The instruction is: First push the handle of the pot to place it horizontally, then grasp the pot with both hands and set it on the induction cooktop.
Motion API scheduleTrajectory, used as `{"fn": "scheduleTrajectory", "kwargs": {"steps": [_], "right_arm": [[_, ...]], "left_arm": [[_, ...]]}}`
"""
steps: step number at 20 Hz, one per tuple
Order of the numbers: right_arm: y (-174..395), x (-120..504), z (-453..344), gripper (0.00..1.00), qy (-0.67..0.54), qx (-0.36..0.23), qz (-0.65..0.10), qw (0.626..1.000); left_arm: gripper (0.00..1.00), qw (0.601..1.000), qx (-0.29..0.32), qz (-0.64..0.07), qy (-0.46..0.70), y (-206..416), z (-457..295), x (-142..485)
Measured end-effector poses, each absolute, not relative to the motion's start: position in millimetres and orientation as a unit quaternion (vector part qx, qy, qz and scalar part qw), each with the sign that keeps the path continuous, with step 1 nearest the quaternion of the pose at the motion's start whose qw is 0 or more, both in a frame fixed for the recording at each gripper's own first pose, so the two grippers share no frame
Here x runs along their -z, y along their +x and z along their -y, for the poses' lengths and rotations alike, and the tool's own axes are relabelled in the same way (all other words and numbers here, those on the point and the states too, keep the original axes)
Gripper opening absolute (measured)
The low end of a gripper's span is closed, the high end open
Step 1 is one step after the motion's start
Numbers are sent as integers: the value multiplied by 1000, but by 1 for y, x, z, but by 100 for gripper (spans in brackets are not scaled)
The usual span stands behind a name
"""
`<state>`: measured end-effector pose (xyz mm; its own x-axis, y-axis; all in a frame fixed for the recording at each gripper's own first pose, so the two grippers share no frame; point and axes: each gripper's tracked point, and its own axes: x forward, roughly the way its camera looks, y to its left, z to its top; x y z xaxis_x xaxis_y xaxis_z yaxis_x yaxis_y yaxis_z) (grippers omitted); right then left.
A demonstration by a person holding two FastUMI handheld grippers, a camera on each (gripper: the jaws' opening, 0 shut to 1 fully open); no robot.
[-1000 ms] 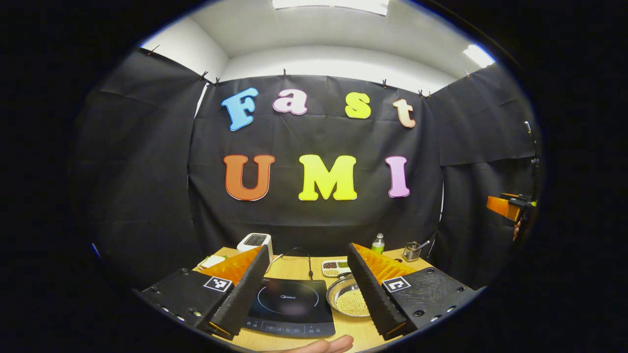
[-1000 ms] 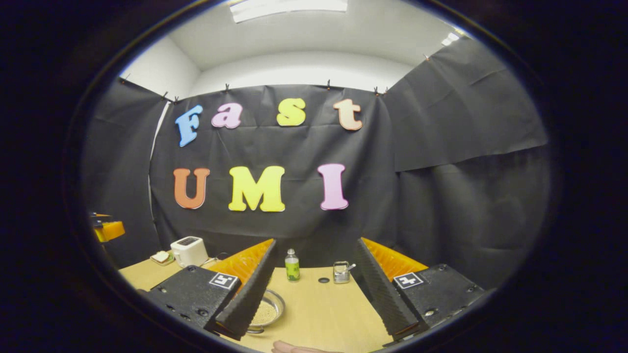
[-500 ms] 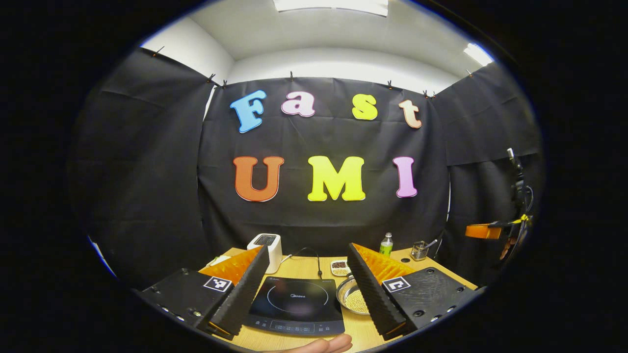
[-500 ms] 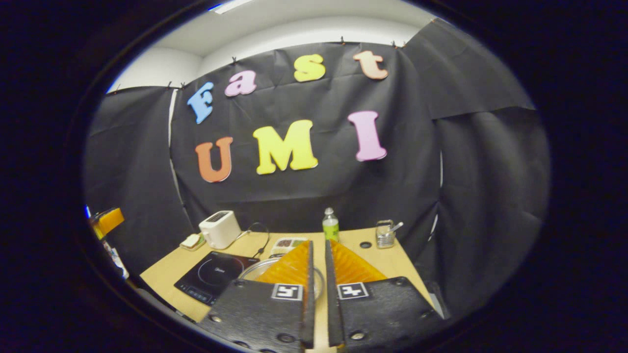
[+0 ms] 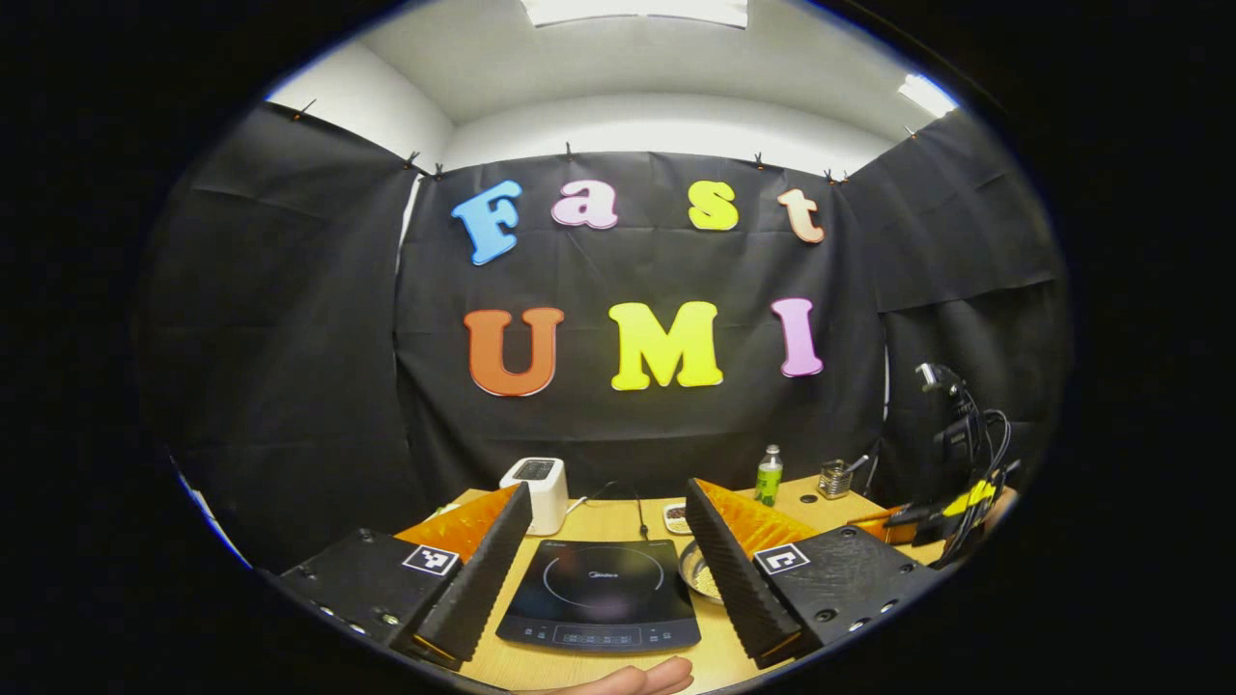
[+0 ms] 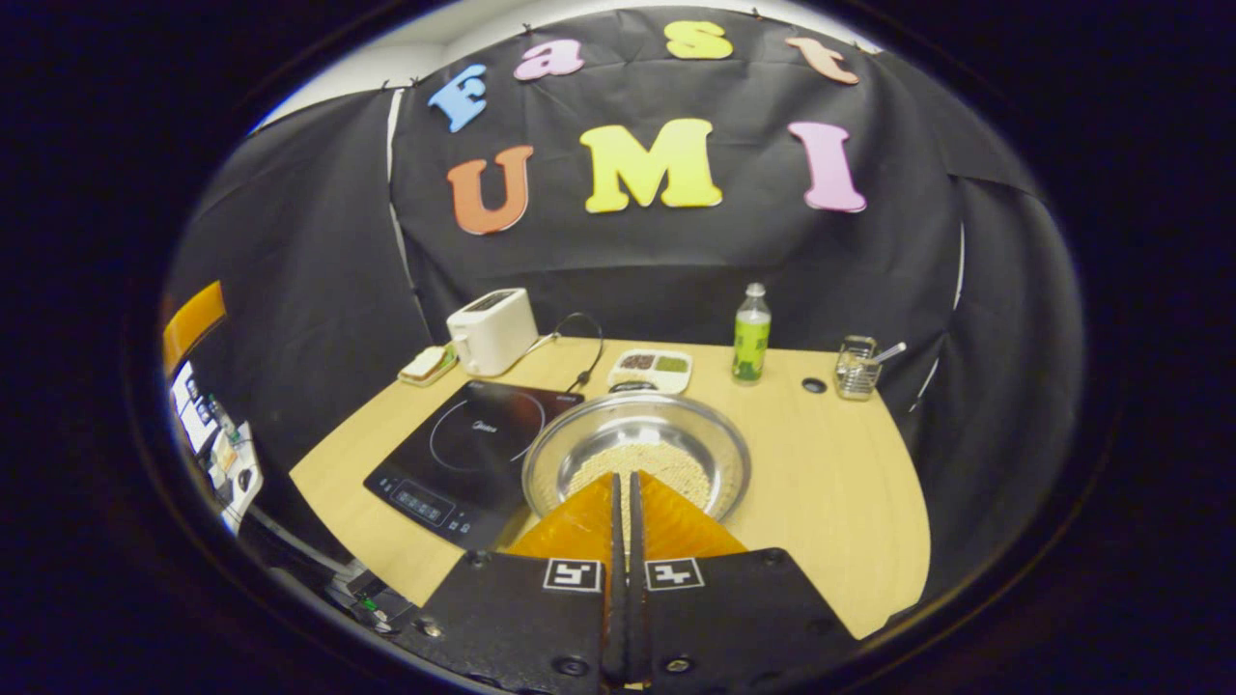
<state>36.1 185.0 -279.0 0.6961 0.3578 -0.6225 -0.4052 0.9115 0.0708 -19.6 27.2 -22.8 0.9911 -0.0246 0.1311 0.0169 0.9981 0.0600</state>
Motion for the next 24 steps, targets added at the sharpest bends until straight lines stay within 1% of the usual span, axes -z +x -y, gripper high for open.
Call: {"fn": "scheduleTrajectory", "kwargs": {"steps": [4, 6, 7, 10, 11, 12, 13, 16, 17, 18, 19, 20, 21, 24], "right_arm": [[23, 326, -207, 4, -54, -216, -379, 898], [15, 349, -213, 0, -56, -217, -409, 885], [8, 366, -215, 4, -63, -222, -427, 874], [-6, 396, -220, 4, -78, -236, -458, 853], [-8, 404, -218, 1, -81, -237, -464, 849], [-9, 410, -214, 1, -83, -232, -469, 848], [-8, 414, -210, 4, -85, -226, -474, 847], [-2, 415, -200, 4, -87, -212, -469, 853], [0, 415, -196, 4, -86, -207, -468, 855], [2, 416, -192, 0, -83, -200, -468, 857], [3, 418, -190, 4, -76, -199, -470, 857], [1, 417, -189, 4, -69, -200, -473, 855], [0, 417, -189, 1, -65, -200, -477, 853], [1, 419, -188, 0, -66, -198, -476, 854]], "left_arm": [[96, 997, 8, 72, 20, -23, -35, 25], [96, 997, 5, 68, 20, -25, -41, 30], [96, 998, 3, 63, 20, -25, -43, 35], [96, 998, 10, 54, 18, -27, -36, 38], [96, 998, 12, 53, 19, -27, -36, 38], [96, 998, 14, 52, 20, -27, -33, 38], [96, 998, 18, 50, 19, -28, -28, 38], [96, 998, 32, 48, 17, -30, -15, 37], [96, 998, 34, 47, 19, -29, -13, 36], [96, 998, 37, 47, 20, -30, -11, 35], [96, 998, 38, 49, 22, -31, -8, 34], [96, 998, 40, 49, 25, -31, -7, 34], [96, 998, 39, 49, 27, -30, -7, 35], [96, 998, 39, 45, 27, -30, -4, 38]]}}
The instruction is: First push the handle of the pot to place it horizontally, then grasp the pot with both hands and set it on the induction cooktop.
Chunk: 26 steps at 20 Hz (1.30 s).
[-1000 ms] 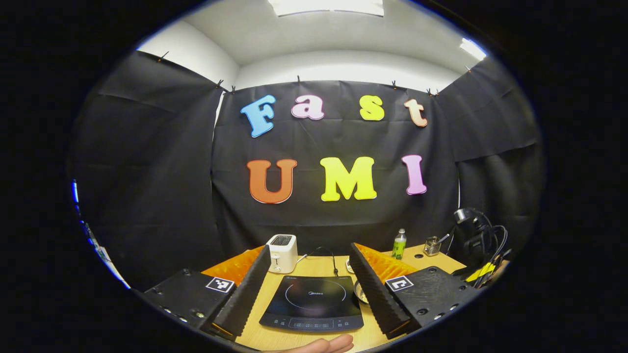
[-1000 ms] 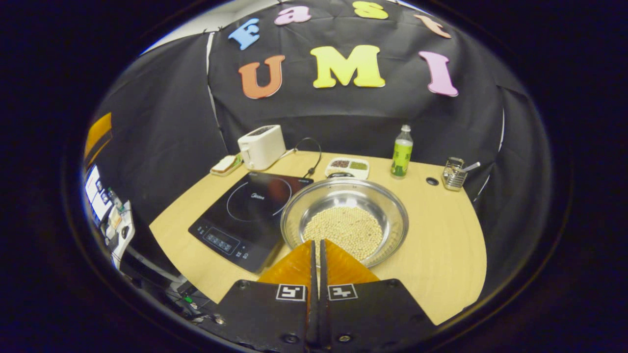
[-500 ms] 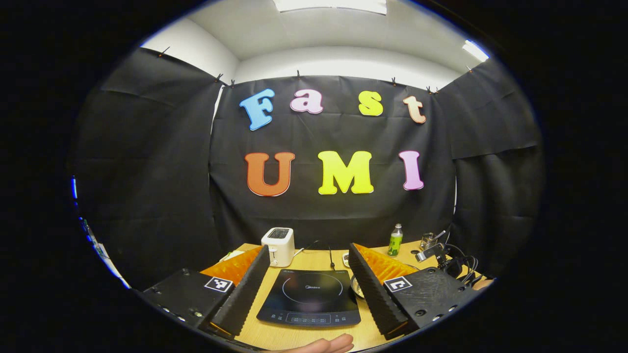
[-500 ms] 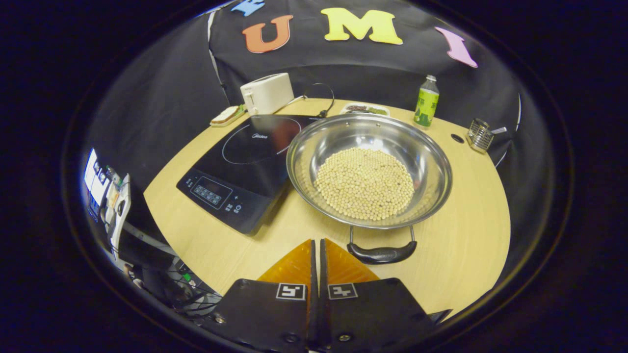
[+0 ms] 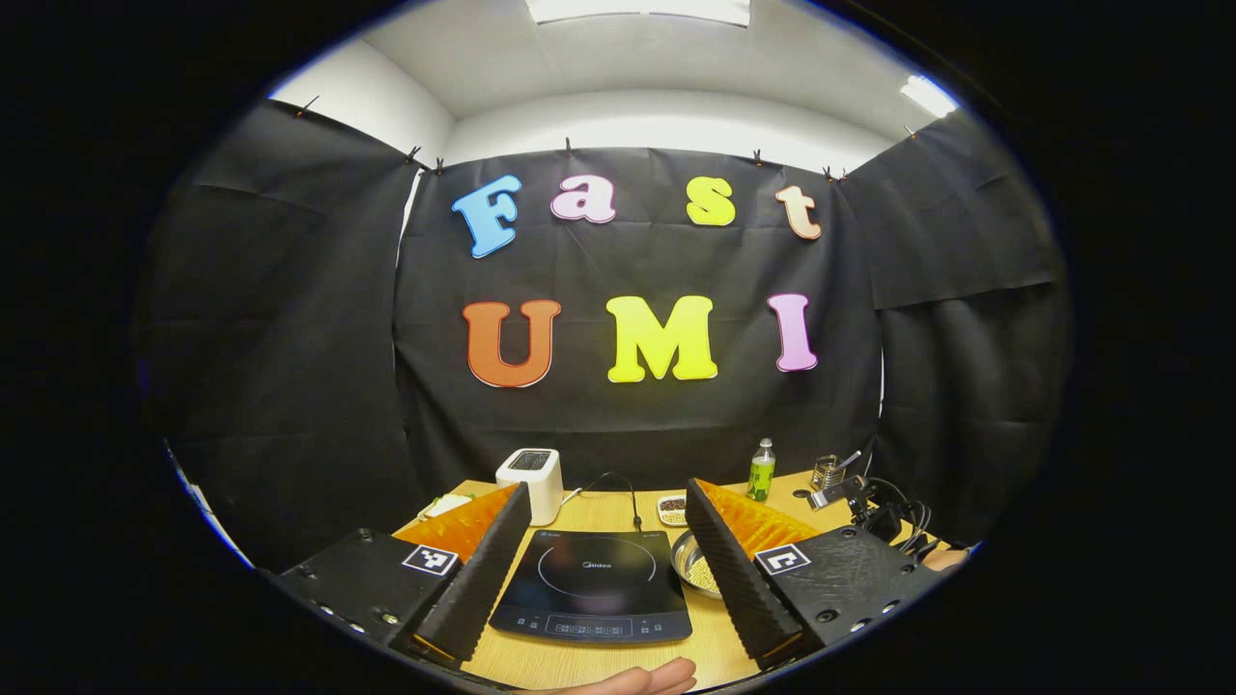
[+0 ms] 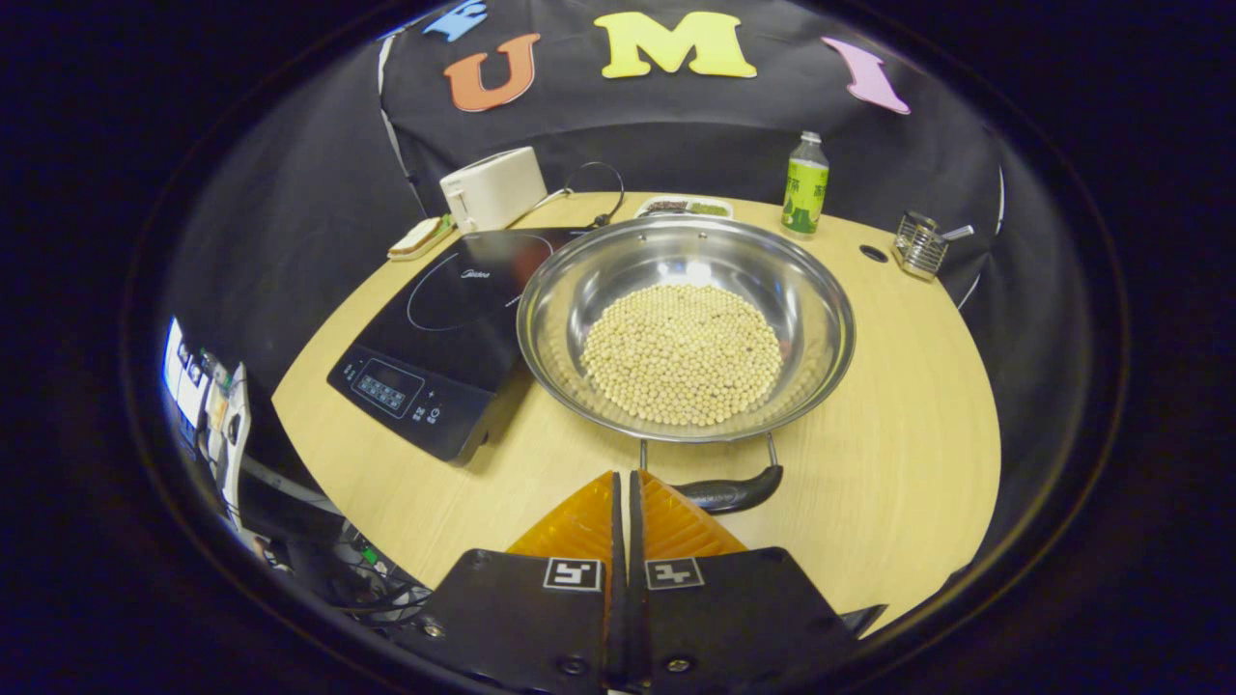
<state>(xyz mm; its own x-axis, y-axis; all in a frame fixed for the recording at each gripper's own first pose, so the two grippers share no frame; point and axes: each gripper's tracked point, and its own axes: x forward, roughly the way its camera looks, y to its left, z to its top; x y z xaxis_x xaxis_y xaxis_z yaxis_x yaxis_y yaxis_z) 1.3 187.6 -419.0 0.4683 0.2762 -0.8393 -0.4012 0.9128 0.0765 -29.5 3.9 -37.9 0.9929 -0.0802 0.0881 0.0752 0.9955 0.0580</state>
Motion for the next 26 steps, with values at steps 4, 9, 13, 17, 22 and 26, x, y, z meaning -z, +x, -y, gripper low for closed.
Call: {"fn": "scheduleTrajectory", "kwargs": {"steps": [4, 9, 13, 17, 22, 26], "right_arm": [[1, 421, -181, 4, -65, -197, -479, 853], [4, 426, -169, 4, -54, -193, -489, 849], [10, 422, -159, 1, -43, -190, -495, 847], [17, 422, -144, 4, -44, -185, -495, 848], [29, 424, -119, 1, -47, -170, -497, 850], [42, 422, -101, 4, -27, -152, -499, 853]], "left_arm": [[96, 998, 41, 43, 27, -29, -3, 41], [96, 998, 46, 46, 24, -30, -1, 43], [96, 998, 39, 45, 31, -32, -5, 43], [96, 997, 43, 45, 35, -37, -1, 42], [96, 998, 46, 36, 40, -32, 8, 50], [96, 997, 48, 24, 46, -24, 20, 57]]}}
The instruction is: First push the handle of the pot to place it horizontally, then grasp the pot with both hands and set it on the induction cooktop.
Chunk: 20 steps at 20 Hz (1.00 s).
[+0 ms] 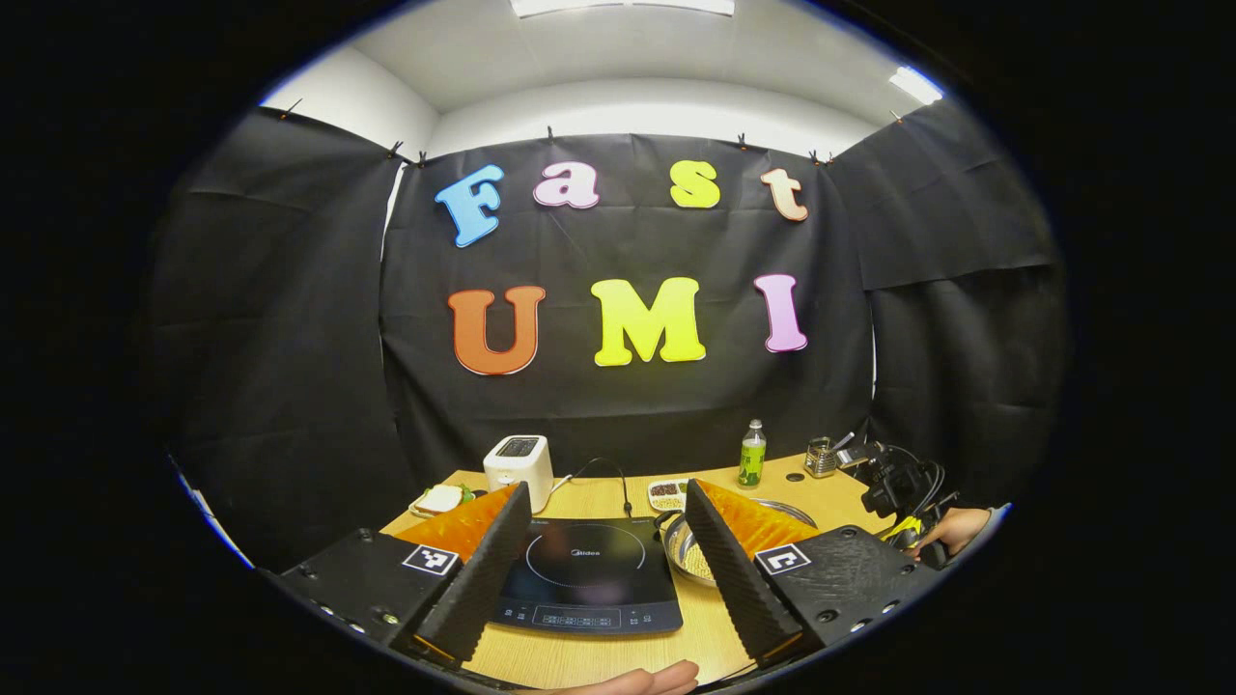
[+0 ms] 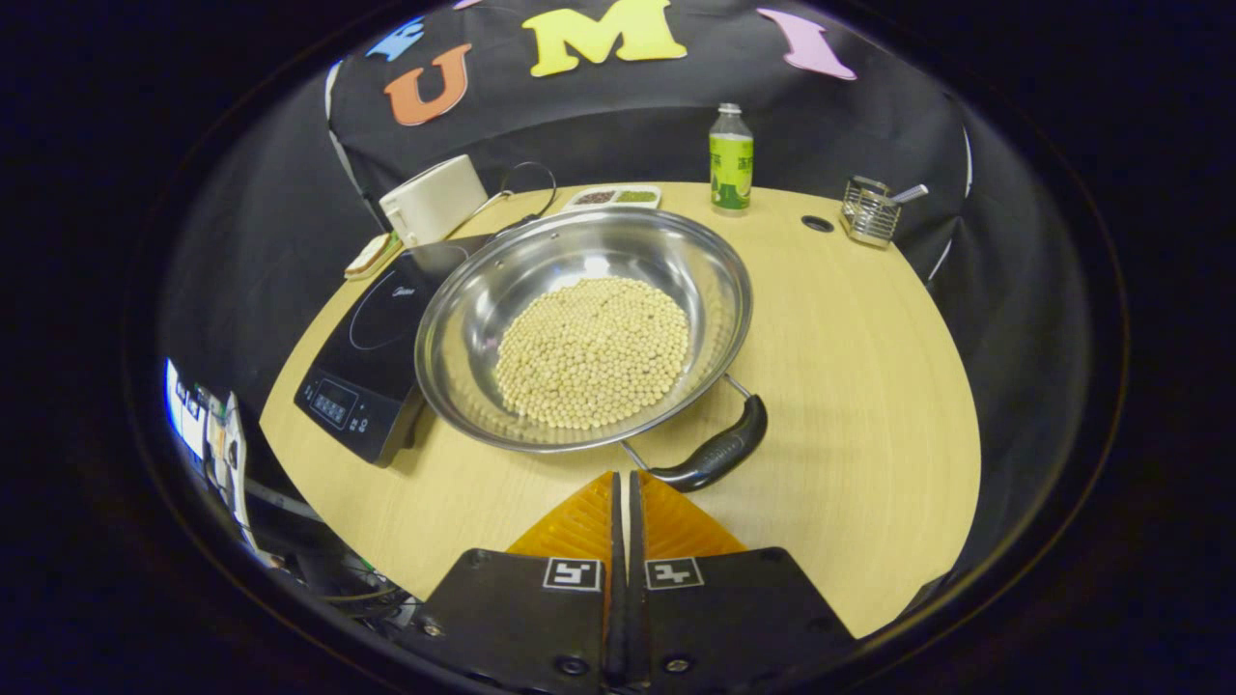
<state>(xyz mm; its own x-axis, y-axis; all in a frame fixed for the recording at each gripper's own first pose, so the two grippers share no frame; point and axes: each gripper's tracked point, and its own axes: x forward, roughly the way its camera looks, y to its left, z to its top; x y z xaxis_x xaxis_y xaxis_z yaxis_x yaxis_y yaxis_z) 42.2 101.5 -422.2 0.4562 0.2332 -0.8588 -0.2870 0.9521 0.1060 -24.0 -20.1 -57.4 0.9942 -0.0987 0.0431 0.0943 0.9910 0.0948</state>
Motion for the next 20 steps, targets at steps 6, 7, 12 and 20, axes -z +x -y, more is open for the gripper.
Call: {"fn": "scheduleTrajectory", "kwargs": {"steps": [6, 7, 12, 20], "right_arm": [[66, 422, -83, 4, -30, -133, -497, 857], [70, 422, -81, 4, -29, -132, -498, 857], [94, 421, -69, 4, -31, -130, -498, 857], [124, 420, -52, 0, -10, -137, -489, 862]], "left_arm": [[96, 998, 57, 10, 40, -9, 40, 67], [96, 997, 61, 8, 38, -5, 44, 69], [96, 997, 68, -7, 27, 23, 58, 78], [96, 996, 79, -39, 11, 94, 68, 97]]}}
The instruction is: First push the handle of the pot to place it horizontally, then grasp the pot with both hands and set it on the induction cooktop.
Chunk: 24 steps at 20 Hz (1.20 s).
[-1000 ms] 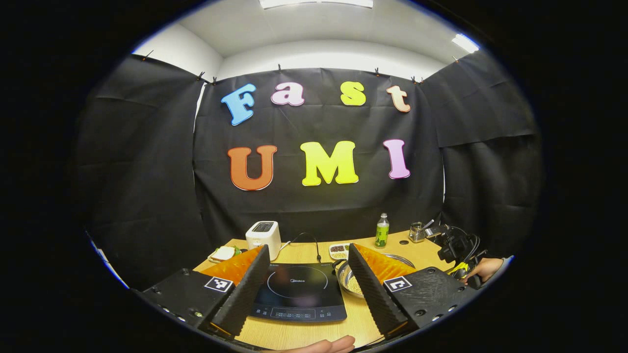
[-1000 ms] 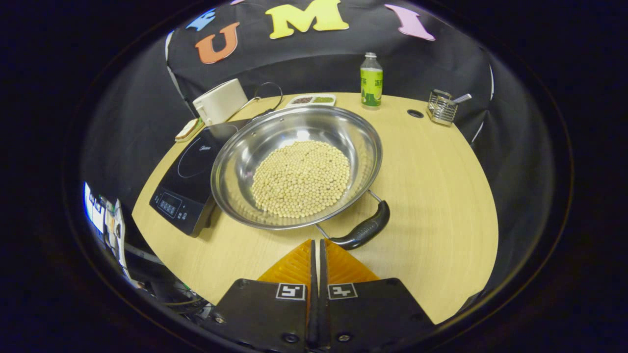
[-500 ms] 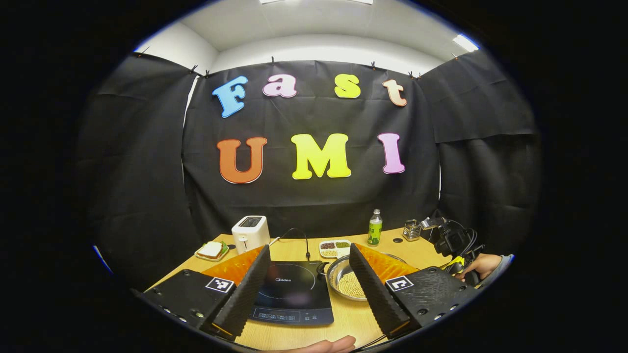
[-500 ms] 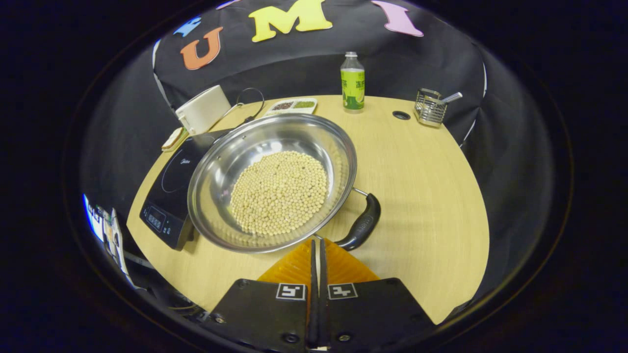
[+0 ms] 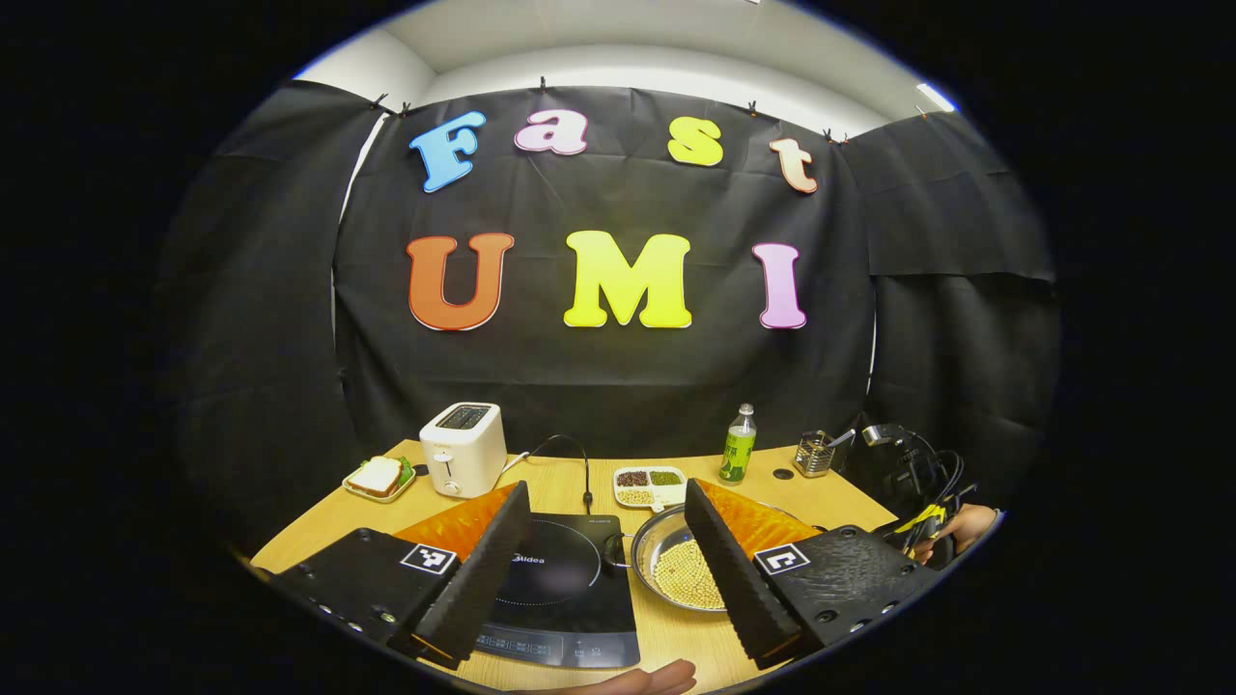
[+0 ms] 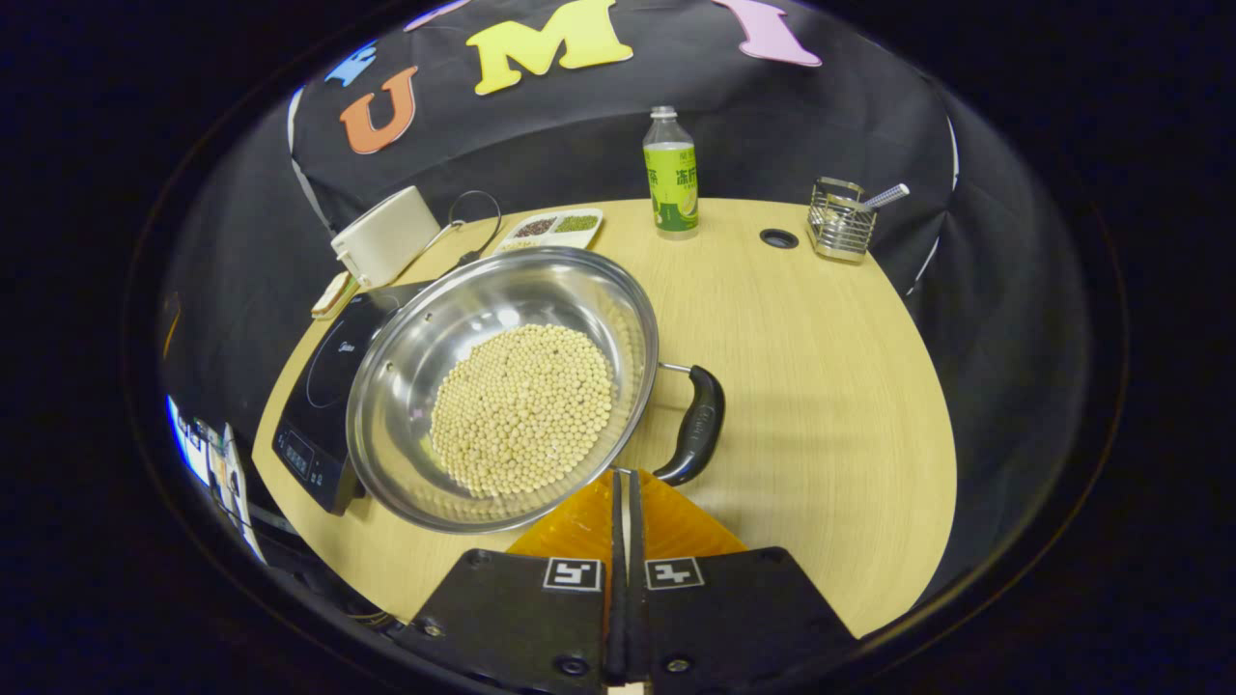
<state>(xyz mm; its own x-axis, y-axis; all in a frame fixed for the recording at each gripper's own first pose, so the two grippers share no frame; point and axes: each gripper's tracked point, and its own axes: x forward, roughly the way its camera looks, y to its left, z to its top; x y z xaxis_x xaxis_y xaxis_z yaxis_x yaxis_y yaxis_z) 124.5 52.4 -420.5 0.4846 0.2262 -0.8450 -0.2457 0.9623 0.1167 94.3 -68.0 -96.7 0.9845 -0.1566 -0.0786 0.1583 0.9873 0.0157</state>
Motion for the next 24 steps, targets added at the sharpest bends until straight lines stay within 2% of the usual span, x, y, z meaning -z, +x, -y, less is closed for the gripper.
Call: {"fn": "scheduleTrajectory", "kwargs": {"steps": [1, 12, 14, 16, 19, 21, 22, 23, 24], "right_arm": [[127, 420, -51, 4, -9, -138, -487, 862], [146, 422, -42, 4, -9, -145, -474, 868], [147, 420, -40, 1, -3, -144, -464, 874], [144, 417, -40, 4, 8, -146, -453, 880], [145, 405, -33, 2, 10, -140, -423, 895], [149, 391, -27, 8, 3, -128, -395, 910], [150, 386, -25, 15, 0, -126, -379, 917], [153, 379, -20, 24, -2, -116, -361, 925], [156, 377, -17, 45, -6, -108, -348, 931]], "left_arm": [[96, 996, 82, -43, 10, 102, 71, 99], [96, 990, 84, -111, 15, 166, 80, 154], [96, 987, 92, -129, 18, 174, 83, 170], [96, 983, 98, -153, 21, 180, 85, 188], [96, 974, 116, -195, 3, 184, 94, 215], [96, 969, 131, -211, -10, 187, 101, 223], [96, 967, 133, -217, -13, 190, 99, 229], [95, 966, 132, -224, -16, 194, 98, 234], [95, 964, 132, -232, -18, 197, 97, 241]]}}
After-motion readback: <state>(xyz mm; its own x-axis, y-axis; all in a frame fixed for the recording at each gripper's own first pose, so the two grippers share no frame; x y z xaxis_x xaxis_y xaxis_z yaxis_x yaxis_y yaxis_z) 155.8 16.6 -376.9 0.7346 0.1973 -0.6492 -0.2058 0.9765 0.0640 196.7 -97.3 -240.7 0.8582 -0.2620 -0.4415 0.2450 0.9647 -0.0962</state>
